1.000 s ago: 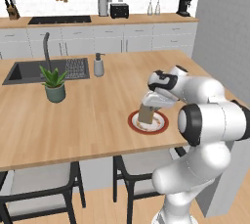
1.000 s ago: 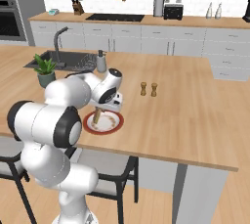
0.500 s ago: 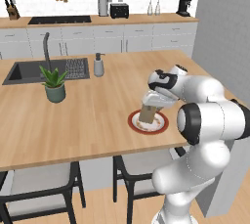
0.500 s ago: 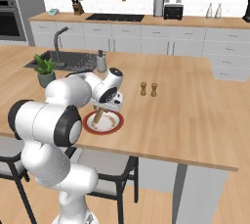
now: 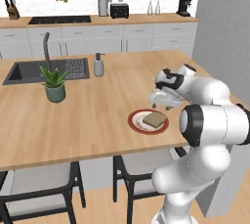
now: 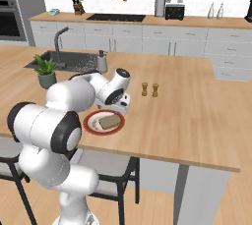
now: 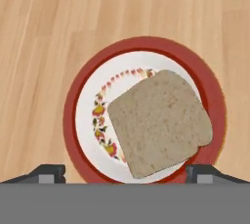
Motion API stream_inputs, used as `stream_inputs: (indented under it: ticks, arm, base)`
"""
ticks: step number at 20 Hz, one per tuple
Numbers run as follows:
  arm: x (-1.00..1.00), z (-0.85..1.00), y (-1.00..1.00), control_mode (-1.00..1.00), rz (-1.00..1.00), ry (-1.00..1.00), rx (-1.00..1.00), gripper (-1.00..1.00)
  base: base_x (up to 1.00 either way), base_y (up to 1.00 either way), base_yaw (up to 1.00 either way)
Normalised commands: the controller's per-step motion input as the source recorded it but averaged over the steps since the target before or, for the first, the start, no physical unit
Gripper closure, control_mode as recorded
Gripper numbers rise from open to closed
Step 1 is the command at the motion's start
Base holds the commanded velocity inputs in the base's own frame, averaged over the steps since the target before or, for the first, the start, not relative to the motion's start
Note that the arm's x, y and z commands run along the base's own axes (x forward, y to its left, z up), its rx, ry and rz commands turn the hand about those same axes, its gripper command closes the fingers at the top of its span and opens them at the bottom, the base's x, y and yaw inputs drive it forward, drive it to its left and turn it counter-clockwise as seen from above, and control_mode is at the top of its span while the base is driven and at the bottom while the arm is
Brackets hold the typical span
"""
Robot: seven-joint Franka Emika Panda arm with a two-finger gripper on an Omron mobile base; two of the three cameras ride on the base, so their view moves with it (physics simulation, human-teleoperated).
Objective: Start the toaster. Once the lever pops up, take the bread to the plate on the dining counter.
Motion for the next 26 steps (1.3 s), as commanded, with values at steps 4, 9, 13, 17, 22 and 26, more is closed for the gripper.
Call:
stream_inputs:
  ticks: [4, 9, 13, 17, 22, 26]
  arm:
    - [-0.55, 0.36, -0.22, -1.00, -0.29, 0.00, -0.02, -1.00]
    - [-0.10, 0.68, 0.33, -1.00, -0.22, -0.03, -0.09, -1.00]
    - [-0.02, 0.50, 1.00, -1.00, -0.06, 0.00, -0.24, -1.00]
    - [-0.13, 0.32, 0.76, -1.00, -0.08, 0.01, -0.21, -1.00]
    - [-0.63, 0.43, -0.13, -1.00, -0.06, 0.00, -0.04, -1.00]
    - [-0.81, 0.52, -0.27, -1.00, 0.02, -0.05, 0.00, -1.00]
  base:
    - [0.00, 0.00, 0.00]
    - [0.00, 0.00, 0.00]
    - [0.00, 0.00, 0.00]
    - [0.00, 0.00, 0.00]
    - [0.00, 0.00, 0.00]
    - [0.00, 0.00, 0.00]
